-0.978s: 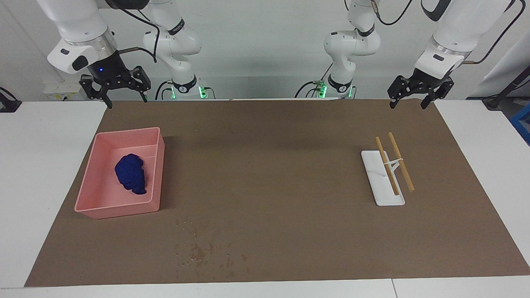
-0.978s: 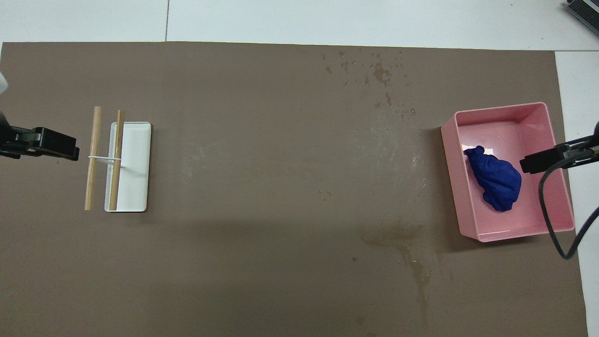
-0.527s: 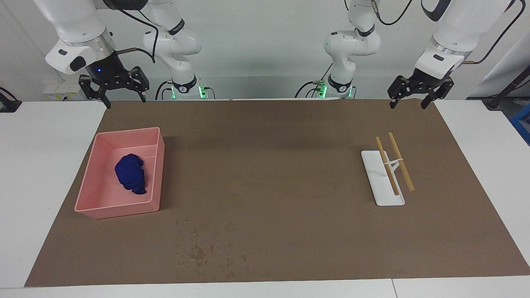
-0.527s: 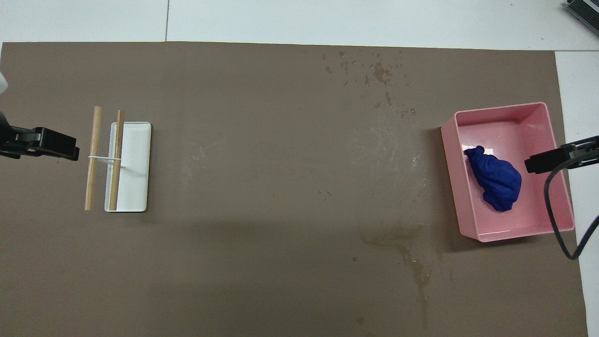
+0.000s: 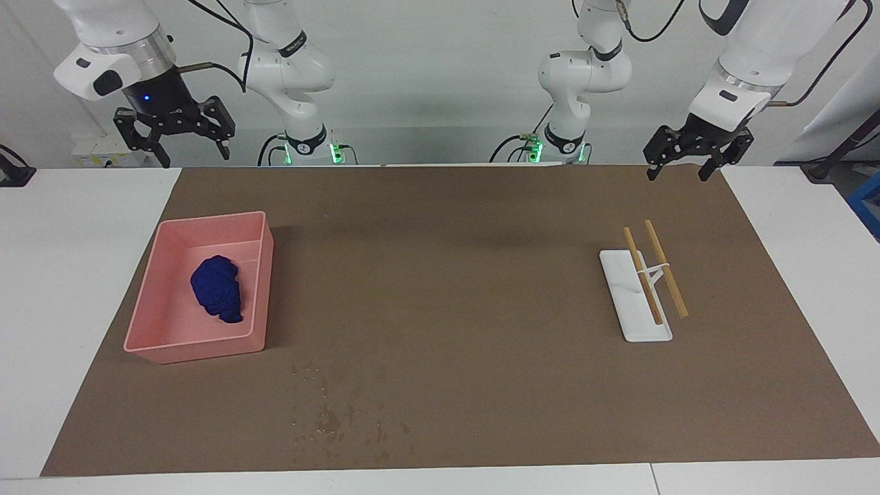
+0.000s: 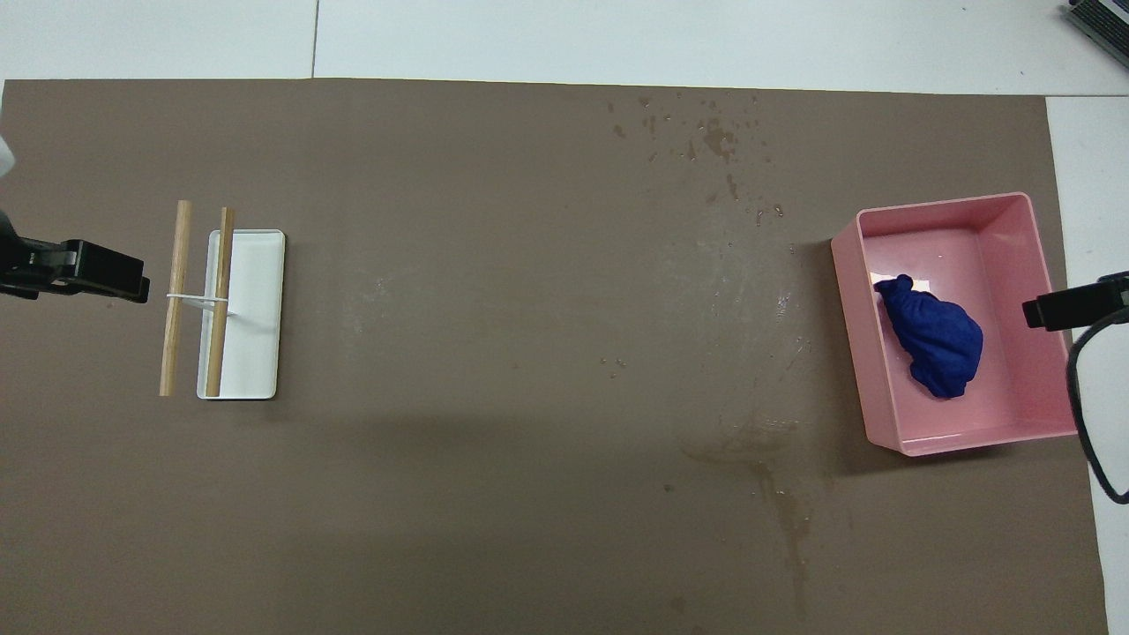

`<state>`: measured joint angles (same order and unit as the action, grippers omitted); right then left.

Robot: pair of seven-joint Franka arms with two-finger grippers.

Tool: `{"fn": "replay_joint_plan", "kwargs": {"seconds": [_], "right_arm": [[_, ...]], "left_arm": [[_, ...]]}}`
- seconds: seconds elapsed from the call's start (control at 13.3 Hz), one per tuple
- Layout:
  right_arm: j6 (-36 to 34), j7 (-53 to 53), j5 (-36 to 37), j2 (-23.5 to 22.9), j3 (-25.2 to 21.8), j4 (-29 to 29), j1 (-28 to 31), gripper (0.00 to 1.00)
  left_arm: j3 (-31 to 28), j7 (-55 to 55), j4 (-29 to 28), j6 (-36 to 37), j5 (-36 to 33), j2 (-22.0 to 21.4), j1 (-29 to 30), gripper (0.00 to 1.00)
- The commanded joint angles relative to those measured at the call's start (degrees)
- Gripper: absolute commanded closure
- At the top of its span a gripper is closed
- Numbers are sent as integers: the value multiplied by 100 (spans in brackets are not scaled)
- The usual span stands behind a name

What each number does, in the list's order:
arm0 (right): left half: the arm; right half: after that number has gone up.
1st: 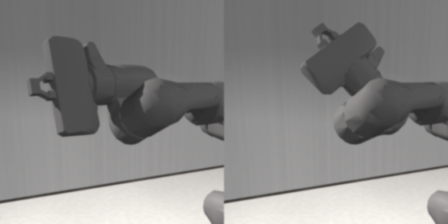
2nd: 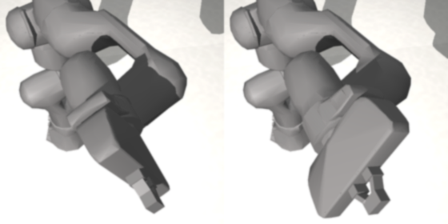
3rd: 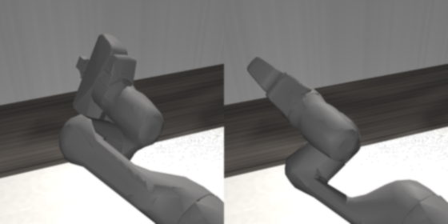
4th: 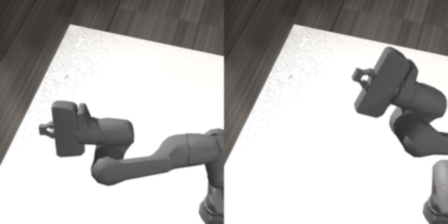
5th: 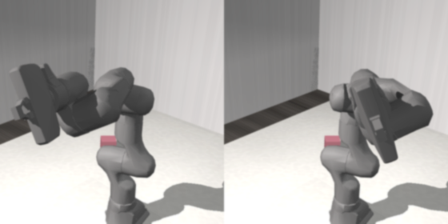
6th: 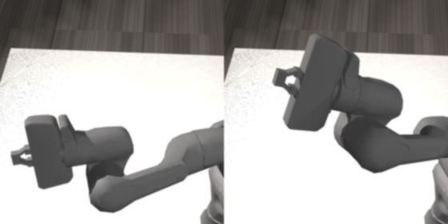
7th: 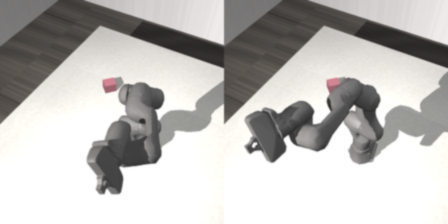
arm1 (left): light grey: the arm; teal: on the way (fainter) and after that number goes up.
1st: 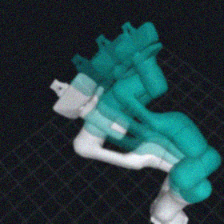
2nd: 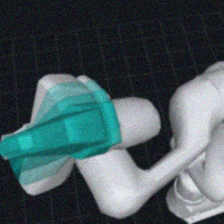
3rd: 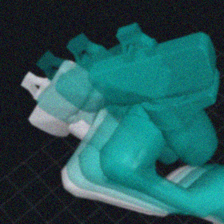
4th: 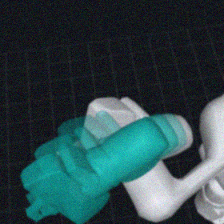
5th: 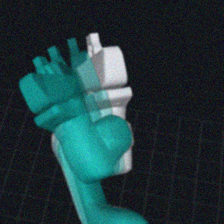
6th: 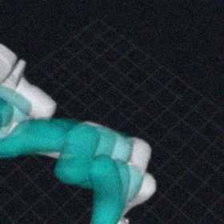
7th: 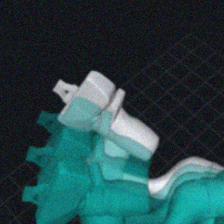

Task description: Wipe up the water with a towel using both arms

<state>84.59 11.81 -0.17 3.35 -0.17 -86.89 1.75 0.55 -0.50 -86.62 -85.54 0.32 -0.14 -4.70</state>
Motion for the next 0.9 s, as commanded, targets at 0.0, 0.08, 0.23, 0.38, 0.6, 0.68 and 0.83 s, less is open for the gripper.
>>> {"fn": "replay_joint_plan", "kwargs": {"seconds": [0.0,0.08,0.23,0.38,0.6,0.68,0.83], "right_arm": [[128,-187,-115,78,26,-117,10,0],[224,-432,-115,87,52,-187,1,0],[260,-977,-115,218,105,-467,-17,0],[251,-988,-115,245,105,-530,-8,0],[260,-1005,-115,245,140,-530,-17,0],[269,-1014,-115,245,166,-522,-17,0],[278,-1014,-115,245,175,-530,-17,0]], "left_arm": [[-2,-47,-118,46,56,-118,22,0],[-11,-47,-118,46,56,-118,22,0],[-2,-47,-118,46,56,-118,22,0],[-2,-47,-118,46,56,-118,22,0],[-2,-47,-118,46,56,-118,31,0],[-2,-47,-118,46,56,-118,22,0],[-2,-47,-118,46,56,-118,31,0]]}}
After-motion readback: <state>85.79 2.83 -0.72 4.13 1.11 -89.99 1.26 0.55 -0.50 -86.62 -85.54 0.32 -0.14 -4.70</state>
